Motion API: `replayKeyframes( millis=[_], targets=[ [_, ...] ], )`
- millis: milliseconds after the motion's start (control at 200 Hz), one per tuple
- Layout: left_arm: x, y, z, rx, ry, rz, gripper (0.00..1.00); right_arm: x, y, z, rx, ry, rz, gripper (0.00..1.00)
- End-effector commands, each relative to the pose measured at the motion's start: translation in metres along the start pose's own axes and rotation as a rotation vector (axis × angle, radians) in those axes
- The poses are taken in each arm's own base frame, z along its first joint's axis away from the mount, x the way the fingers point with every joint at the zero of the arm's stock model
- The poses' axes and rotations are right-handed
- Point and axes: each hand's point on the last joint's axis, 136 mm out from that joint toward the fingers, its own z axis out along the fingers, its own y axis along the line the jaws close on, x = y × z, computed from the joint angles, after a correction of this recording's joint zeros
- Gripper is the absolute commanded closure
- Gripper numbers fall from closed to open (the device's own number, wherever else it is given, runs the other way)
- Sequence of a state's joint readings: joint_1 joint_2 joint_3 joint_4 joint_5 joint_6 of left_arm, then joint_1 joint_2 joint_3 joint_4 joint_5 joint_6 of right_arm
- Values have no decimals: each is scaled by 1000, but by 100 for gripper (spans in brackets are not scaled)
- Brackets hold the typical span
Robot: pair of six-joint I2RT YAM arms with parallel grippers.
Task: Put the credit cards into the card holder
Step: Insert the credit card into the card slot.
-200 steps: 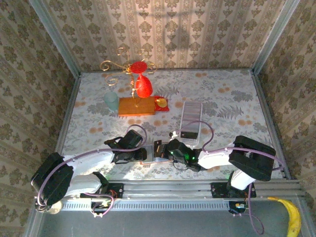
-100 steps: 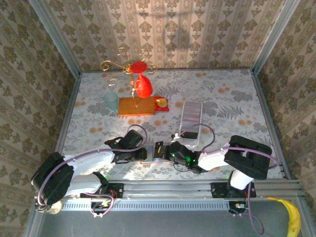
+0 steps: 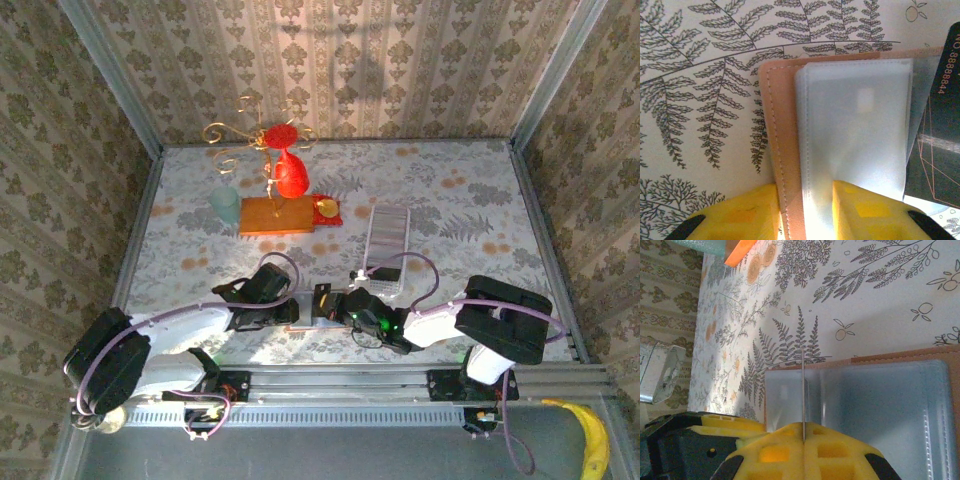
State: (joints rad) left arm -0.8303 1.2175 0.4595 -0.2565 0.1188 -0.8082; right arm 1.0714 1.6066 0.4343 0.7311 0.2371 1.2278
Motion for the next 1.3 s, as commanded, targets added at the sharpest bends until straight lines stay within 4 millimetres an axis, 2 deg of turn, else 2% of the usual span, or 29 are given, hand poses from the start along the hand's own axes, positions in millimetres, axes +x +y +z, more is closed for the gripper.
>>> replayKeyframes(
  millis=[0, 365, 625, 935, 1295],
  targets=[
    [28, 20, 11, -56, 91, -10, 69, -9, -3, -3, 13, -59, 3, 100],
    [27, 19, 10, -53, 84, -13, 69, 3, 0, 4, -26, -8, 63, 100],
    [25, 18, 10, -55, 80, -10, 69, 18, -14, -4, 34, 41, 123, 100],
    [26, 18, 9, -54, 82, -11, 70, 29, -5, 0, -4, 95, 144, 100],
    [25, 17, 8, -47, 77, -8, 70, 30, 4, 6, -25, 109, 134, 100]
  ],
)
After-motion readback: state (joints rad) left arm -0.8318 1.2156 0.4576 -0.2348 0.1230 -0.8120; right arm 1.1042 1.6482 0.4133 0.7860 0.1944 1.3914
